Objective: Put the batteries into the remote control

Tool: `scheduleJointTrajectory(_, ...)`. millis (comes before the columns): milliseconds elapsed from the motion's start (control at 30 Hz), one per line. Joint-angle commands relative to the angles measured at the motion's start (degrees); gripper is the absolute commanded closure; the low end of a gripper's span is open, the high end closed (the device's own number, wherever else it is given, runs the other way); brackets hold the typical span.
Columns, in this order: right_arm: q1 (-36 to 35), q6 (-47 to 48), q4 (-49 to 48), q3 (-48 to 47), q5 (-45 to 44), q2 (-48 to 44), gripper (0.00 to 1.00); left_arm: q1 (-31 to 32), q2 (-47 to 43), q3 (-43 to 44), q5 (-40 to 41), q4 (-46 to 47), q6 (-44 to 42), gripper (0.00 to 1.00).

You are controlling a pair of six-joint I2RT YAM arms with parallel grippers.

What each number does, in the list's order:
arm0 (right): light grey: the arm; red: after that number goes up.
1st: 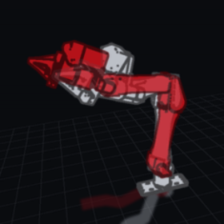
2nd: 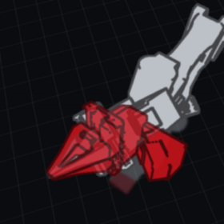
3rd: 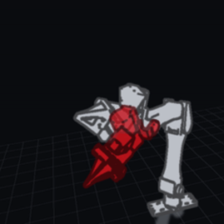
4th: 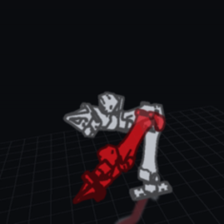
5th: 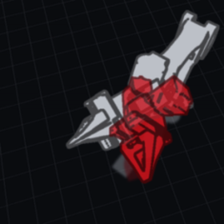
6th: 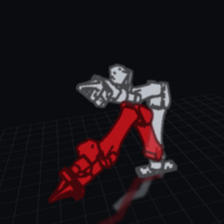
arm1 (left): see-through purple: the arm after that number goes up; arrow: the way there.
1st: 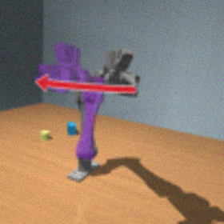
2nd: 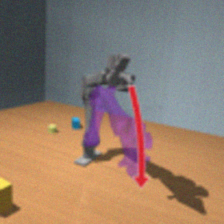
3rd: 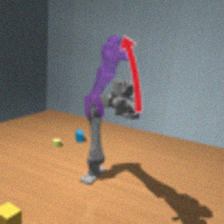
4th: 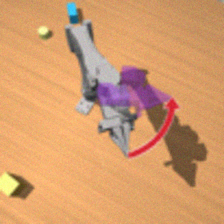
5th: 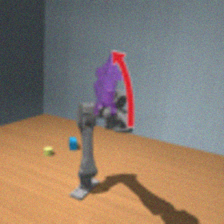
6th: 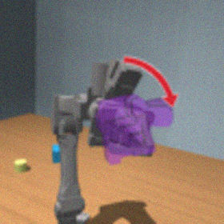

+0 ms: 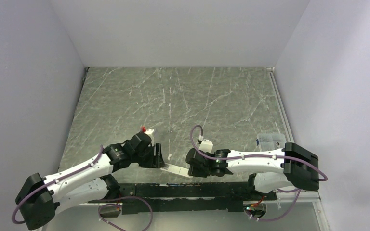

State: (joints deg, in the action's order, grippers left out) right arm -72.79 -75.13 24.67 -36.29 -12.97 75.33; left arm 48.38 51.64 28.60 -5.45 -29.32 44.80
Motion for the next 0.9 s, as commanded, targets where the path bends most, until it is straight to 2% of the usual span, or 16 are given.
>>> scheduleJointTrajectory(0,-0.6,-1.3,2.2,0.2,-0.6,0.8,0.68,-0.7,1.2,-2.2,-2.3,5.0,-0.5,0.38)
scheduleJointTrajectory(400,-0.8,-1.9,3.0,-1.1,-0.5,2.4,0.69,-0.9,4.2,-4.8,-5.1,10.5,-0.8,0.51)
scheduleJointTrajectory(867,-0.8,-1.2,2.5,-3.4,-0.1,5.1,0.72,-0.9,6.1,-5.1,-7.4,12.0,-1.8,0.59)
